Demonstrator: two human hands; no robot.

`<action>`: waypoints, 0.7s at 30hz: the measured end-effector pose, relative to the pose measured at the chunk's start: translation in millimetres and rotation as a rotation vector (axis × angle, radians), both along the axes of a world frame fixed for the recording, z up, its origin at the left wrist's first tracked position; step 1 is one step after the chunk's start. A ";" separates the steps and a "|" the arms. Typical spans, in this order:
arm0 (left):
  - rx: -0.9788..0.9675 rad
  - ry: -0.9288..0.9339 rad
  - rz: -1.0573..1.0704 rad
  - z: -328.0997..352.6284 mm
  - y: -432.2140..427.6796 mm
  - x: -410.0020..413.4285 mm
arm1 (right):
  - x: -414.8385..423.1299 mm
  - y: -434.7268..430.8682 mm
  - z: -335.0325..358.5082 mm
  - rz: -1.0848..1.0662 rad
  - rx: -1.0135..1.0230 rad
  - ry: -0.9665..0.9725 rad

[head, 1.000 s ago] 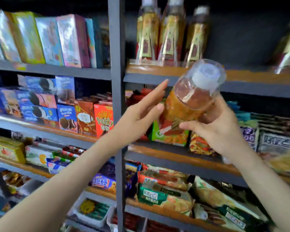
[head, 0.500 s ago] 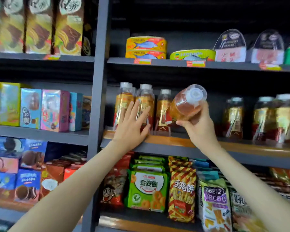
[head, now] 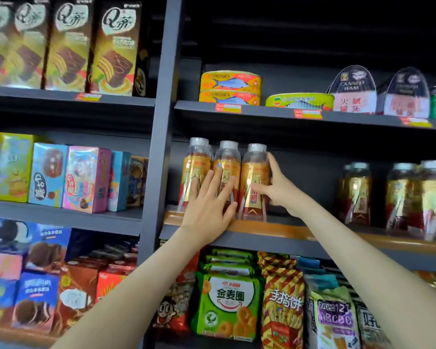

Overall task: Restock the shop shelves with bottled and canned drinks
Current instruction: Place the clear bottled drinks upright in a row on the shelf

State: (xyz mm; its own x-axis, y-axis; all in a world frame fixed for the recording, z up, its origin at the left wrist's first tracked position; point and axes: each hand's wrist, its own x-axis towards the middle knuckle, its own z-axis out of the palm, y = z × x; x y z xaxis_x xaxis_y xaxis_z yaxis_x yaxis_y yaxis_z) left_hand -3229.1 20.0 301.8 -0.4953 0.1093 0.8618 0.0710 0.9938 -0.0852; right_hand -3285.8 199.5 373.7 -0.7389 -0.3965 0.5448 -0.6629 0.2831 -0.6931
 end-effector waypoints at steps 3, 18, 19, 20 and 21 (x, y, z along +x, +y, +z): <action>0.011 0.013 -0.033 2.9 2.8 -1.1 | -2.4 1.1 1.9 -0.012 0.073 -0.031; -0.252 0.326 0.015 62.0 138.9 -72.6 | -98.3 160.2 13.1 -0.825 0.513 0.130; -0.240 0.340 0.056 63.8 141.2 -79.1 | -107.3 170.1 15.5 -0.840 0.515 0.114; -0.209 0.354 0.103 64.6 139.6 -83.7 | -115.7 178.7 17.9 -0.848 0.511 0.097; -0.167 0.366 0.153 64.0 134.8 -87.7 | -123.1 186.1 20.5 -0.848 0.507 0.081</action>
